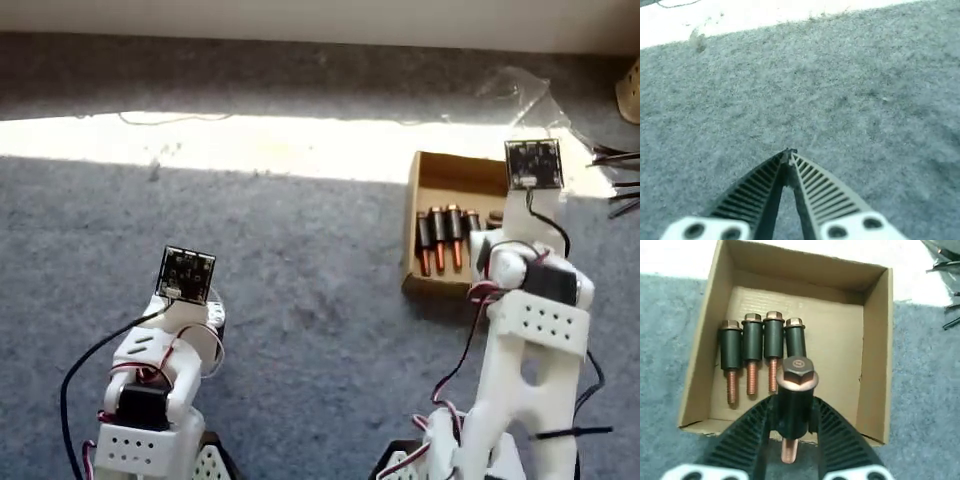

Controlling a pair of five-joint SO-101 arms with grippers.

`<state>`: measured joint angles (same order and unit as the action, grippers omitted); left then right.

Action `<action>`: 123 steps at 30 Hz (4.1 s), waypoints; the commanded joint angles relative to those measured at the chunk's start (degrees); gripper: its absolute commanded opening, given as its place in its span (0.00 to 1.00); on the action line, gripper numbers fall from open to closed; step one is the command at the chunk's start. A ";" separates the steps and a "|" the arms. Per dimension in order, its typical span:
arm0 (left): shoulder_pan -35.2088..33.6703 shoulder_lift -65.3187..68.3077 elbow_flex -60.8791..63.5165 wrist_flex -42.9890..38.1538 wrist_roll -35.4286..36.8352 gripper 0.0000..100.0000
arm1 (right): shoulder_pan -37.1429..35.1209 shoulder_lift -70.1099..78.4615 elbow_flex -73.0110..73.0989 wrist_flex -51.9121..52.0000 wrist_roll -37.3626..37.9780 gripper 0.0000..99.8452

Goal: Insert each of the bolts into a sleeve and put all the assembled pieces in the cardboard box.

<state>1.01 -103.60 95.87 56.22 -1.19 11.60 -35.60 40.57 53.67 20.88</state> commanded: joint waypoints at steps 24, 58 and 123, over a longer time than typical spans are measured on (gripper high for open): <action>-0.40 -0.57 1.27 0.18 0.44 0.01 | 3.21 42.24 -28.44 -8.04 1.67 0.01; -0.48 -0.66 1.01 0.00 0.70 0.01 | -0.31 31.60 -31.16 2.95 1.32 0.03; -9.80 -0.57 1.27 14.07 0.70 0.01 | -15.43 -69.58 35.12 10.07 -5.80 0.03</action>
<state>-8.40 -103.60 95.96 70.02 -0.92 -3.08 -104.70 74.33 66.51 17.54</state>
